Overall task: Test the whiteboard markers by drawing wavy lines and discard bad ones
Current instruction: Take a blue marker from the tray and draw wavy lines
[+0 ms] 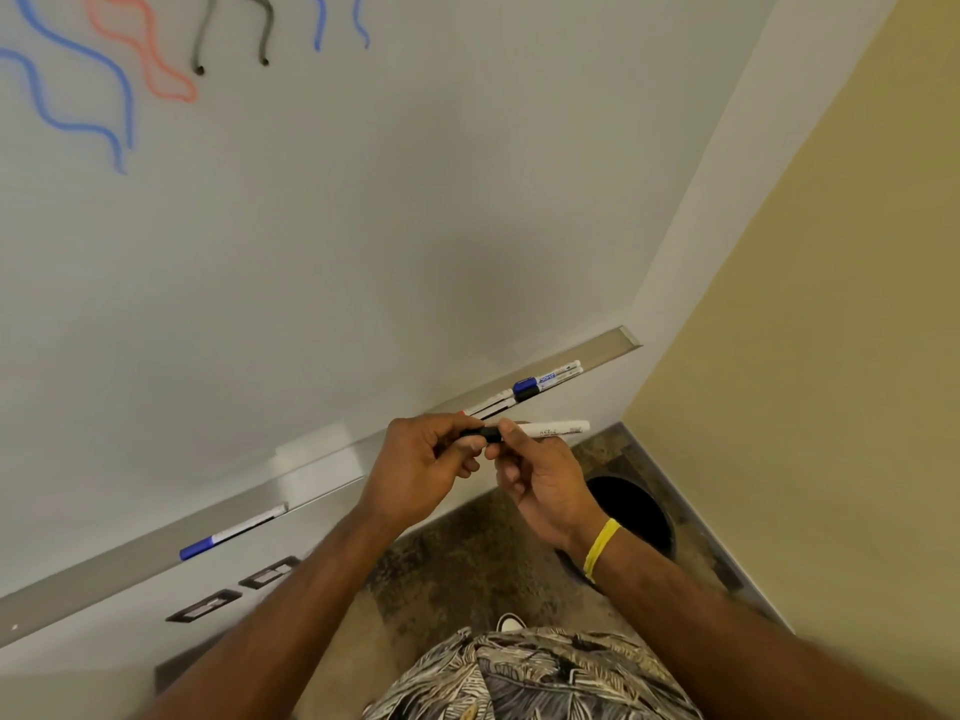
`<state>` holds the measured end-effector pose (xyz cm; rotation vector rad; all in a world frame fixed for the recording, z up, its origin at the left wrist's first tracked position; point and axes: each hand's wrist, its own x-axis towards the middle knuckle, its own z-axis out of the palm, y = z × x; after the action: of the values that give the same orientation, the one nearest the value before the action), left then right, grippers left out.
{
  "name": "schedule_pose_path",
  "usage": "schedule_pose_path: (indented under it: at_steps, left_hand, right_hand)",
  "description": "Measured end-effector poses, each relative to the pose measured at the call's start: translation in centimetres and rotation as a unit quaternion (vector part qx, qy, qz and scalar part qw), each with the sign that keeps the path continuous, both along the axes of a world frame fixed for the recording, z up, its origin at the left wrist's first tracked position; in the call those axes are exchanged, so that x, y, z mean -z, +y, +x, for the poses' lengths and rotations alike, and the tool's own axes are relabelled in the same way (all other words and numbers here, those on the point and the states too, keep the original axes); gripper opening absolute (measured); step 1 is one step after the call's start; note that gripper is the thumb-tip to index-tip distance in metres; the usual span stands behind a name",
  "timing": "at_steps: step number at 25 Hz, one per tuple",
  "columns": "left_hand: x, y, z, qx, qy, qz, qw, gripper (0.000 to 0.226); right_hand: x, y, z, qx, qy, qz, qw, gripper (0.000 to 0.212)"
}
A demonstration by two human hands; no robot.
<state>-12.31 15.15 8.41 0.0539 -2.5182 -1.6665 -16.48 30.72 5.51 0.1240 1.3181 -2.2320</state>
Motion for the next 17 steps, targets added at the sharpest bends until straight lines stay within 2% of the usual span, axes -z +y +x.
schedule_pose_path:
  at_steps: [4, 6, 7, 8, 10, 12, 13, 14, 15, 17]
  left_hand:
    - [0.4, 1.2, -0.5, -0.001, -0.009, -0.009, 1.000, 0.028]
    - [1.0, 1.6, -1.3, -0.006, -0.026, -0.011, 1.000, 0.023]
    - [1.4, 1.7, -1.7, -0.011, -0.034, -0.011, 0.999, 0.022]
    - [1.8, 1.7, -1.9, -0.021, -0.043, -0.006, 0.999, 0.022]
    - [2.9, 1.3, -2.2, -0.045, -0.067, 0.001, 0.997, 0.022]
    - [4.0, 1.3, -2.3, -0.028, -0.093, -0.028, 0.995, 0.022]
    - [4.6, 1.5, -2.4, -0.004, -0.106, -0.054, 0.993, 0.021]
    - [5.2, 1.9, -2.6, 0.024, -0.115, -0.080, 0.990, 0.021]
    - [5.7, 2.5, -2.9, 0.050, -0.120, -0.104, 0.986, 0.020]
    - [6.9, 4.1, -3.7, 0.090, -0.118, -0.138, 0.979, 0.019]
  right_hand:
    - [0.5, 0.9, -0.3, 0.006, 0.019, 0.022, 1.000, 0.026]
    - [0.5, 1.1, -0.7, 0.005, 0.069, 0.101, 0.993, 0.030]
    - [0.4, 1.4, -1.1, -0.007, 0.119, 0.179, 0.977, 0.031]
    - [0.4, 2.1, -1.6, -0.025, 0.187, 0.281, 0.941, 0.032]
    - [1.0, 4.1, -2.6, -0.032, 0.333, 0.475, 0.814, 0.032]
    - [1.5, 6.2, -3.3, 0.022, 0.454, 0.563, 0.690, 0.027]
    - [2.0, 6.9, -3.5, 0.016, 0.492, 0.574, 0.654, 0.027]
    - [2.6, 7.3, -3.7, -0.028, 0.507, 0.573, 0.643, 0.029]
    - [3.3, 7.5, -3.9, -0.099, 0.493, 0.565, 0.654, 0.032]
    - [5.4, 8.2, -3.7, -0.225, 0.417, 0.538, 0.697, 0.038]
